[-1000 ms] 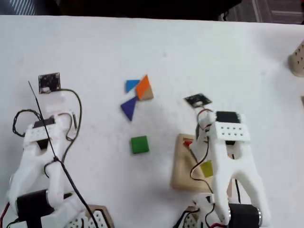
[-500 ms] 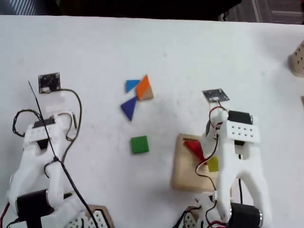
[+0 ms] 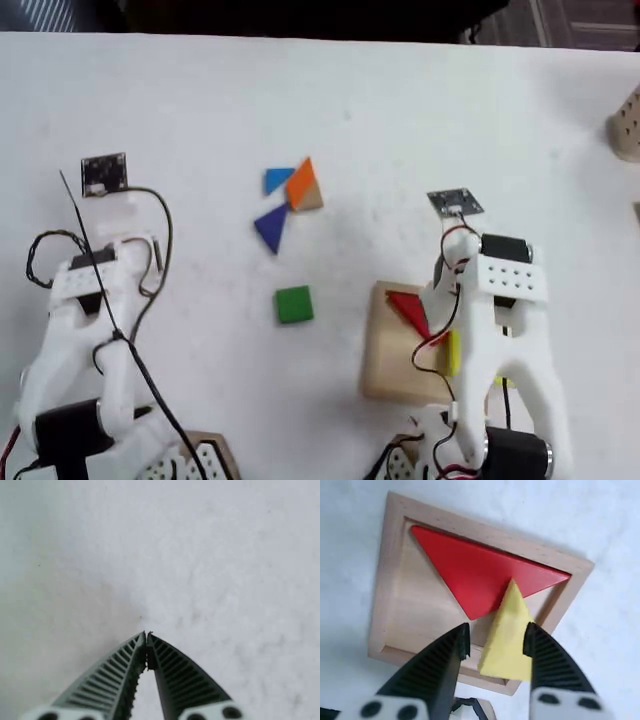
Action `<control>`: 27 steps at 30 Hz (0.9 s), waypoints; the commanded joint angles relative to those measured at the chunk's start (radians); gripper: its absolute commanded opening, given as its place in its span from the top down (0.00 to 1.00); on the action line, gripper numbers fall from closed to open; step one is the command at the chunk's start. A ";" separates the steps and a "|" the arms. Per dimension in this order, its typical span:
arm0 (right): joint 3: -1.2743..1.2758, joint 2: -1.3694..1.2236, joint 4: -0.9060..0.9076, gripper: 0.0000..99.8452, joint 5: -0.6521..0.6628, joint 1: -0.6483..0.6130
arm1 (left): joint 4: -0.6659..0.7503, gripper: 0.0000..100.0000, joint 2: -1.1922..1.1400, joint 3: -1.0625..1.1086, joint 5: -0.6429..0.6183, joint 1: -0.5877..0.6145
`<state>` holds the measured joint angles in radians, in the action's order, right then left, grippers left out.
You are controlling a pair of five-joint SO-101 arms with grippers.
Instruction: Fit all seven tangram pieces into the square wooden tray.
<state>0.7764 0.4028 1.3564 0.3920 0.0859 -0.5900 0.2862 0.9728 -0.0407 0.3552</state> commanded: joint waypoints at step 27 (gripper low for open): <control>-0.114 -0.160 -0.124 0.98 0.305 0.478 | 0.046 0.98 0.005 -0.044 0.008 0.008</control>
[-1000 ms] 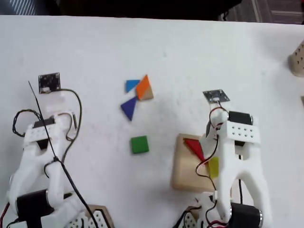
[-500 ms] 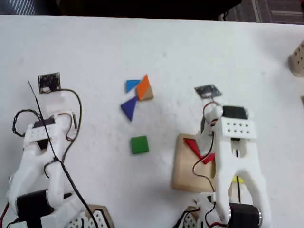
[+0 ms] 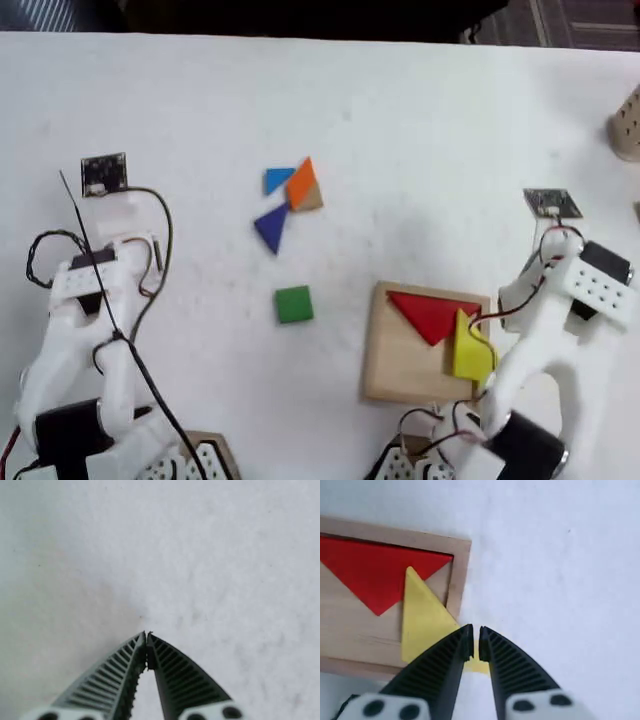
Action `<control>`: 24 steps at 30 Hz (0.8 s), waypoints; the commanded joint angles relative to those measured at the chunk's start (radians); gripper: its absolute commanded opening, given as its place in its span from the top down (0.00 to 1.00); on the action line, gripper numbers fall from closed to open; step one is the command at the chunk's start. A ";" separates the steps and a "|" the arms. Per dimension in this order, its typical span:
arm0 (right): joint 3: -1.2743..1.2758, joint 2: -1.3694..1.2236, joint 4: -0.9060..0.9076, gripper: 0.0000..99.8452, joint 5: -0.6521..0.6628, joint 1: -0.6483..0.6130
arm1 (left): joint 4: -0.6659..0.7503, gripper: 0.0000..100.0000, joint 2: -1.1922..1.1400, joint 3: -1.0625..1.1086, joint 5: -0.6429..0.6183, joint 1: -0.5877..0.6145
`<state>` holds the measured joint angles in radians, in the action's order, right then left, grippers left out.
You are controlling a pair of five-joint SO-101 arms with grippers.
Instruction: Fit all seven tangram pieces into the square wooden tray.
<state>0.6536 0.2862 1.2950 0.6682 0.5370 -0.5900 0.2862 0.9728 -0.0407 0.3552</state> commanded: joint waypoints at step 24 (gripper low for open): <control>0.158 -0.133 0.044 0.98 0.209 0.137 | 0.046 0.98 0.005 -0.044 0.008 0.007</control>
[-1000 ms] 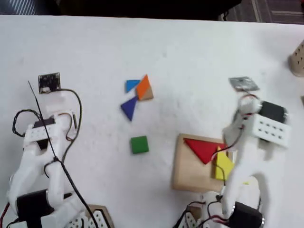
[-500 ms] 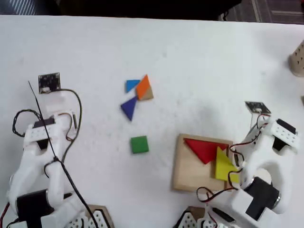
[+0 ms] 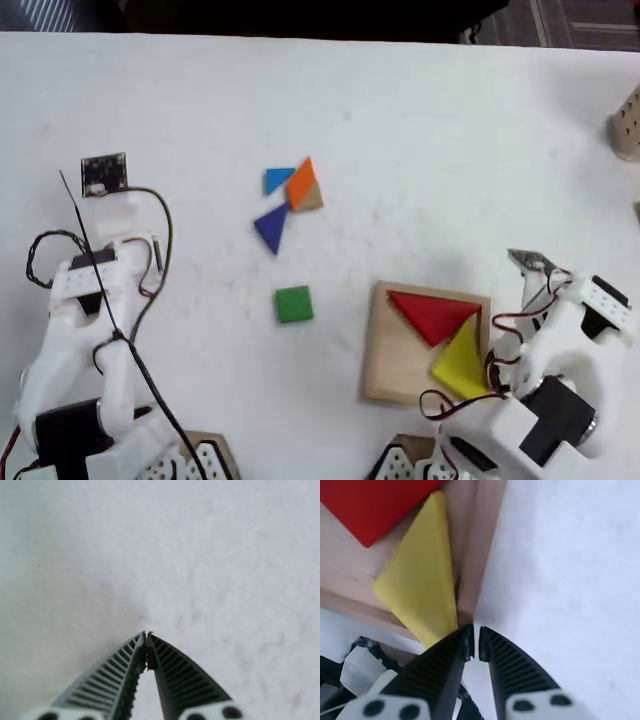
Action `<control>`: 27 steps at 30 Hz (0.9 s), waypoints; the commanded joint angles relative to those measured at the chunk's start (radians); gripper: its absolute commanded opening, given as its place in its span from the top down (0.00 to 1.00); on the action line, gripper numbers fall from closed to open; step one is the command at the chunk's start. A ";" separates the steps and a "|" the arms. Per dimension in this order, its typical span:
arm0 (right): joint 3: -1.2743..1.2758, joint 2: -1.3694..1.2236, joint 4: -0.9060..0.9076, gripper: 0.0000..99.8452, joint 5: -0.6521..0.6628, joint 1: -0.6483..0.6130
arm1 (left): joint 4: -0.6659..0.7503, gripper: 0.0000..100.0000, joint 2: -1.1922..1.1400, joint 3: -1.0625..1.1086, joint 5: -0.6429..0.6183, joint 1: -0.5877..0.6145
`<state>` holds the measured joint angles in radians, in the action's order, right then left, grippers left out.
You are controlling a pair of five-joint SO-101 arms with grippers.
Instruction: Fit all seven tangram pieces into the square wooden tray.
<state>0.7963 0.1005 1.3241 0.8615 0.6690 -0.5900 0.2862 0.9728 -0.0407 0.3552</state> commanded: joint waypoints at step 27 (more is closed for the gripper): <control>0.284 0.604 0.117 0.98 0.183 -0.364 | 0.046 0.98 0.005 -0.044 0.008 0.008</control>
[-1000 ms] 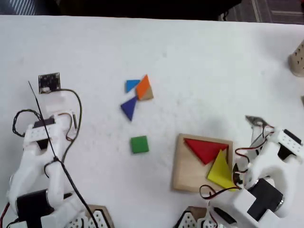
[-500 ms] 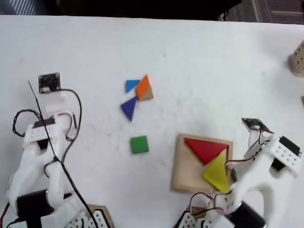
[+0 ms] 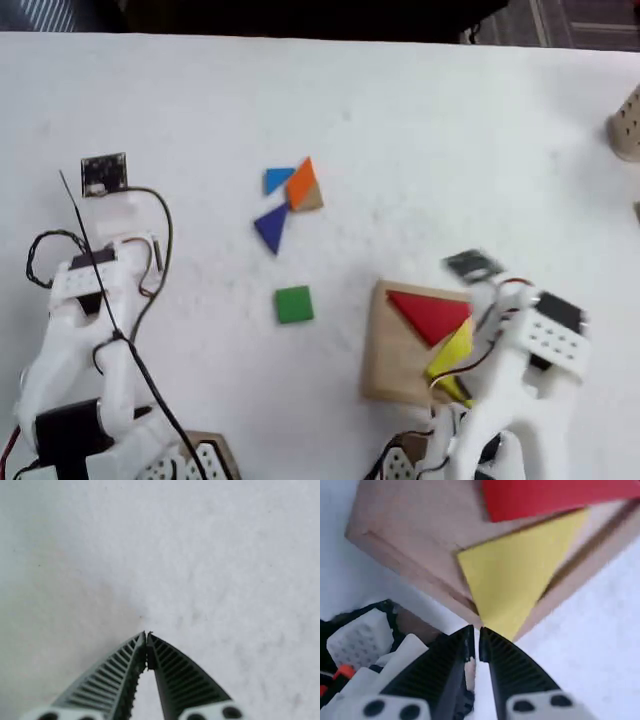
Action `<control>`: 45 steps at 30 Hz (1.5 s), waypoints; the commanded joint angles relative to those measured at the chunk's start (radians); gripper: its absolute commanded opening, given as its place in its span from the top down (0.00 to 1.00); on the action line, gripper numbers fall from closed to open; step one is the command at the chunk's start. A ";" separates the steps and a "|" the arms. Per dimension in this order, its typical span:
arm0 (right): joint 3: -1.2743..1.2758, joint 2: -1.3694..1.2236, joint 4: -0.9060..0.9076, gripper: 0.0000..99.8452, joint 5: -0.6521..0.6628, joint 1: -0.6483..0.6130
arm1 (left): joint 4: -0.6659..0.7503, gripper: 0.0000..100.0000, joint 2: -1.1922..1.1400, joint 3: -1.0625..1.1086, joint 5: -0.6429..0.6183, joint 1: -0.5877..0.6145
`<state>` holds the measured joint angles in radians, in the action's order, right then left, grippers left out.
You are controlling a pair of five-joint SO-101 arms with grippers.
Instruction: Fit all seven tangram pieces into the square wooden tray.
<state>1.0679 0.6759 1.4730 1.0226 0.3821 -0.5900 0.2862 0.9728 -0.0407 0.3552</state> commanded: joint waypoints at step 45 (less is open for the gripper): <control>-0.117 -0.084 -0.202 0.98 -0.270 -0.182 | 0.046 0.98 0.005 -0.046 0.008 0.010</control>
<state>1.0173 0.5194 1.2137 0.7710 0.1887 -0.5900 0.2862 0.9728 -0.0407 0.3552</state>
